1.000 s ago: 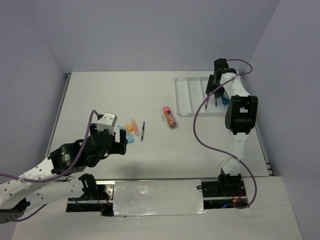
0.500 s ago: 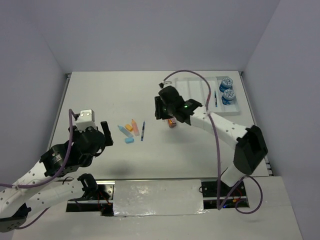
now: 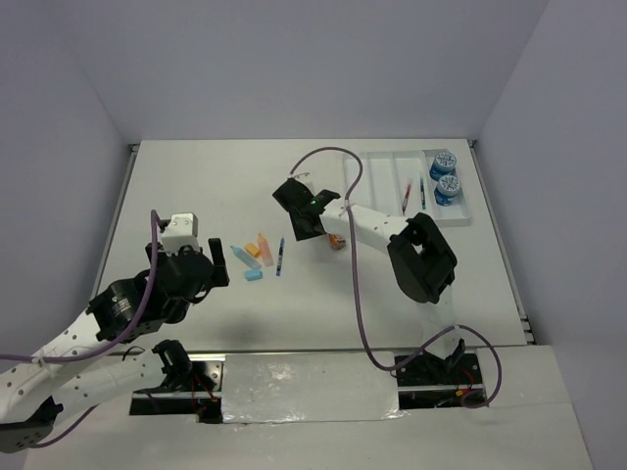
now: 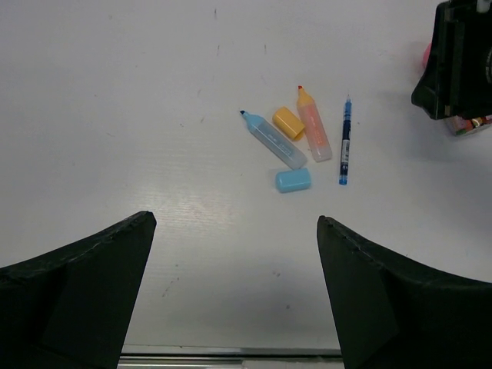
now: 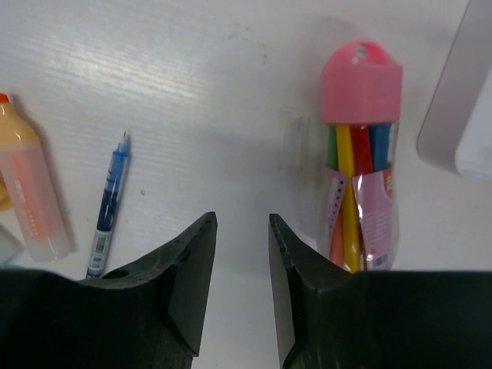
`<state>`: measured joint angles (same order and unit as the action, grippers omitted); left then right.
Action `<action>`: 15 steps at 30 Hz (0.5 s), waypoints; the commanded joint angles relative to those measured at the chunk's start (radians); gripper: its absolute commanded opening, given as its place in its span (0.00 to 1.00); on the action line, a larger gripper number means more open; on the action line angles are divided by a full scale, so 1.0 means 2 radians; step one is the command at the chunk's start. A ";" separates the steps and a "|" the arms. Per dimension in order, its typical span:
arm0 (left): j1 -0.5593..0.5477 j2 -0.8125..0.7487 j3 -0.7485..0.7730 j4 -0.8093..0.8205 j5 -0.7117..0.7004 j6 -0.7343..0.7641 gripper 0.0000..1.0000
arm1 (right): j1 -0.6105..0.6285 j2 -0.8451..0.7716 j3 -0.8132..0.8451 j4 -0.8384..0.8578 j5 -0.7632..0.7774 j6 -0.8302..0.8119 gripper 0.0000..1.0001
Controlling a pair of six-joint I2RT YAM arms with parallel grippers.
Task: Sort the stationery into containers
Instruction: Pick up the pen cap from the center of the board.
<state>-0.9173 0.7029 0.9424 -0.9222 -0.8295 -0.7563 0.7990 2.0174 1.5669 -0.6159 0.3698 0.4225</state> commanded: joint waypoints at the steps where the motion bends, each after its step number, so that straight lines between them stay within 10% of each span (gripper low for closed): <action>1: 0.002 0.008 0.000 0.020 0.008 0.018 0.99 | 0.000 0.024 0.043 -0.029 0.045 -0.019 0.42; 15: 0.002 -0.014 0.000 0.024 0.007 0.021 1.00 | -0.019 0.090 0.115 -0.066 0.076 -0.019 0.42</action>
<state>-0.9169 0.6907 0.9424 -0.9100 -0.8104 -0.7326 0.7696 2.1876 1.7290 -0.7258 0.4824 0.3897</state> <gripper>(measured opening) 0.994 0.422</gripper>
